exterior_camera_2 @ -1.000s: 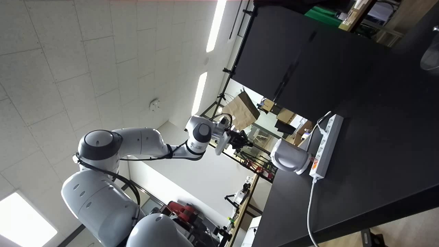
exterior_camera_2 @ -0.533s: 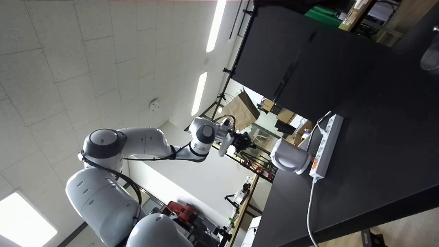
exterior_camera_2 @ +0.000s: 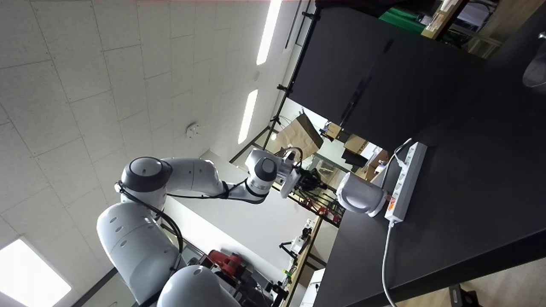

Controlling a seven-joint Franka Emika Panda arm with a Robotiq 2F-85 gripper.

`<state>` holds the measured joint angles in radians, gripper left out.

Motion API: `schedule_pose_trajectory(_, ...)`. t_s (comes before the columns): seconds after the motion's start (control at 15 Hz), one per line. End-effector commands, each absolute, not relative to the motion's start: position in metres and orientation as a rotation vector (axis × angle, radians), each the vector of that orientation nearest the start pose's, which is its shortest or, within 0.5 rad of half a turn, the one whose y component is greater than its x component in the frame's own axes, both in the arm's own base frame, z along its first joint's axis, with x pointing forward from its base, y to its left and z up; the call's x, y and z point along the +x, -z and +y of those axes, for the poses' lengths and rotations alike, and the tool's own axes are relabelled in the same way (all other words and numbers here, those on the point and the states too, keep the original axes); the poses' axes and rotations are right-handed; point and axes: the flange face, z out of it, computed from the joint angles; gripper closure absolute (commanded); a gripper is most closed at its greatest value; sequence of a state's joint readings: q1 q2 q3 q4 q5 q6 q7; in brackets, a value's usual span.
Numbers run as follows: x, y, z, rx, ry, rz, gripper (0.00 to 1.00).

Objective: Press on the electric kettle

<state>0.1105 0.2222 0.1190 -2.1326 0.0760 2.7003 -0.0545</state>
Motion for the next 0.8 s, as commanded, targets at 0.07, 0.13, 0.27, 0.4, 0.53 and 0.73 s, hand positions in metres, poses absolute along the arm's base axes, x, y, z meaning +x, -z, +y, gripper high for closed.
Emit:
schedule_pose_trajectory(0.07, 0.599, -0.333, 0.144, -2.973, 0.502, -0.317, 1.00)
schedule_pose_trajectory(0.13, 0.600, -0.330, 0.145, -2.973, 0.501, -0.320, 1.00)
schedule_pose_trajectory(0.27, 0.602, -0.324, 0.147, -2.973, 0.491, -0.325, 1.00)
schedule_pose_trajectory(0.4, 0.605, -0.319, 0.148, -2.969, 0.479, -0.327, 1.00)
schedule_pose_trajectory(0.53, 0.606, -0.313, 0.149, -2.969, 0.463, -0.328, 1.00)
schedule_pose_trajectory(0.73, 0.609, -0.304, 0.150, -2.970, 0.444, -0.326, 1.00)
